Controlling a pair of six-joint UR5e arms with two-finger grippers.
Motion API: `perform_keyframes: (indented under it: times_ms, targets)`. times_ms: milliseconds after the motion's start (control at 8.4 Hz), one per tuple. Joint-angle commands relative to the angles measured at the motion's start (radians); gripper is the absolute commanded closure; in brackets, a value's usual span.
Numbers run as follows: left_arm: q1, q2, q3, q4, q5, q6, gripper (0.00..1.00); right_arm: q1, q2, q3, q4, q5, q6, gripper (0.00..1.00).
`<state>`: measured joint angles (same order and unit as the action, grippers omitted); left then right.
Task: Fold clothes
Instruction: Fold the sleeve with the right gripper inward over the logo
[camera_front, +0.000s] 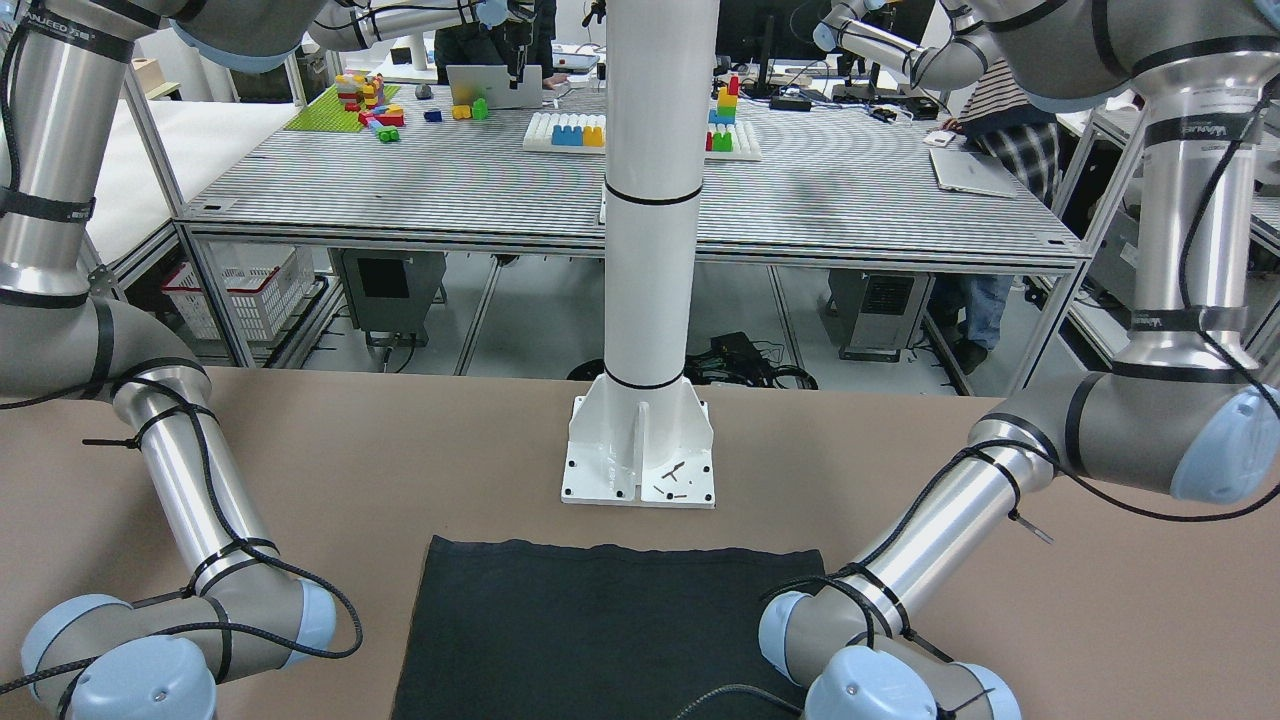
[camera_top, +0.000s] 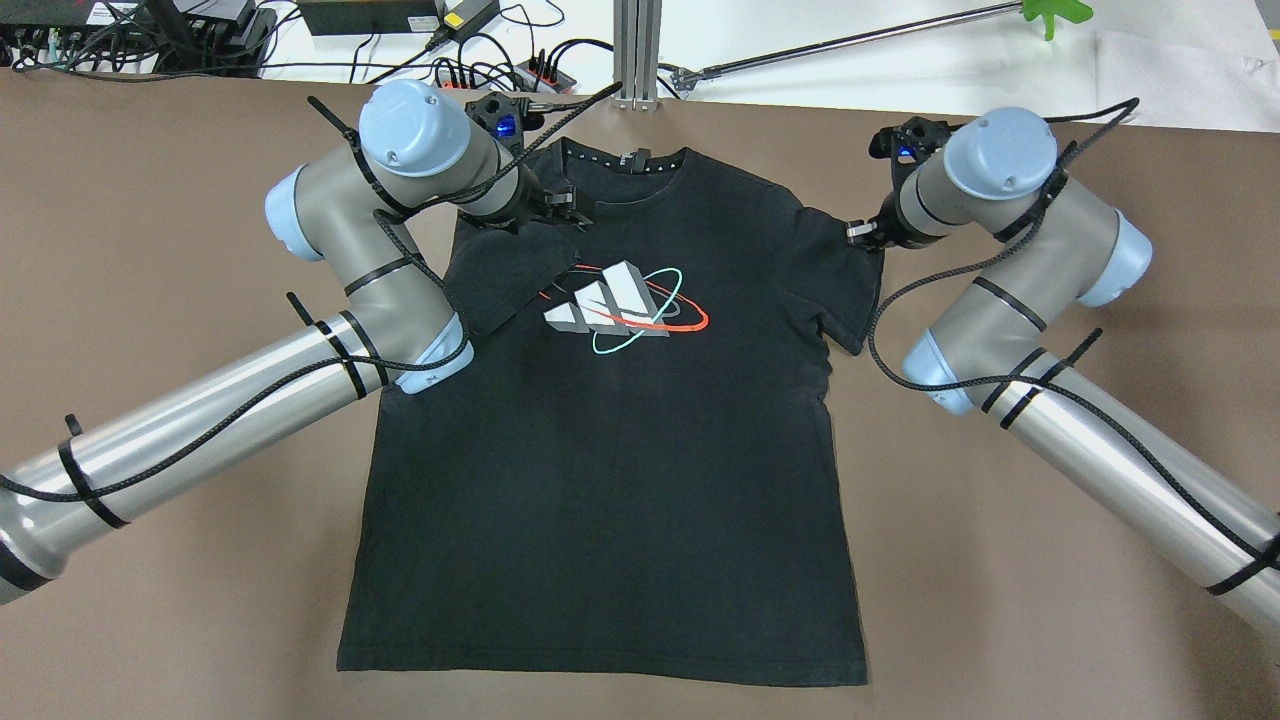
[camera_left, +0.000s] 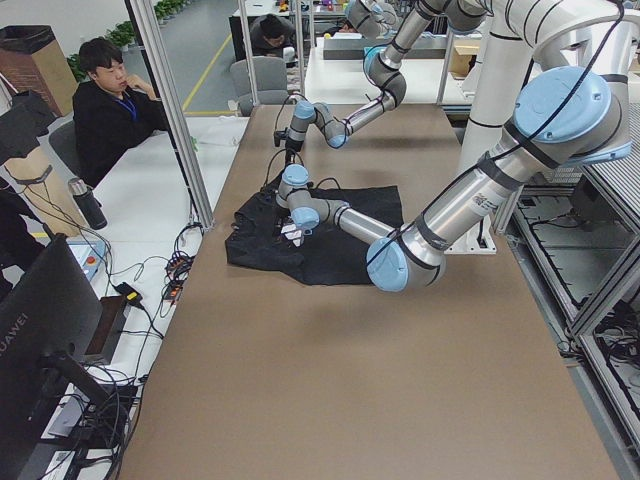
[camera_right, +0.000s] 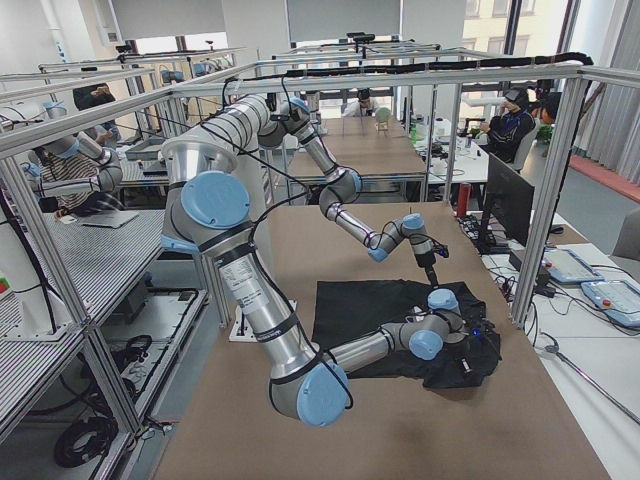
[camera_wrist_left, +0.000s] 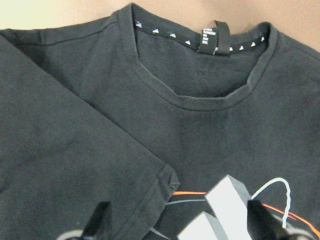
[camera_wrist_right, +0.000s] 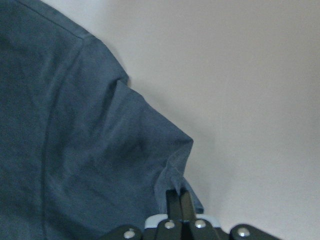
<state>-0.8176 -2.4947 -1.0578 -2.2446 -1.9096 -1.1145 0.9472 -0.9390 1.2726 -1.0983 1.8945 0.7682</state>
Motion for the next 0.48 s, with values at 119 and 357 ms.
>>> perform_keyframes:
  times_ms: [119,357]
  targets:
    - [-0.052,0.051,-0.002,-0.007,-0.026,0.105,0.05,-0.06,0.173,0.022,-0.129,-0.003,0.28,1.0]
    - [-0.063,0.053,-0.001,-0.007,-0.028,0.108,0.05,-0.146,0.28,-0.034,-0.17,-0.061,0.449,1.0]
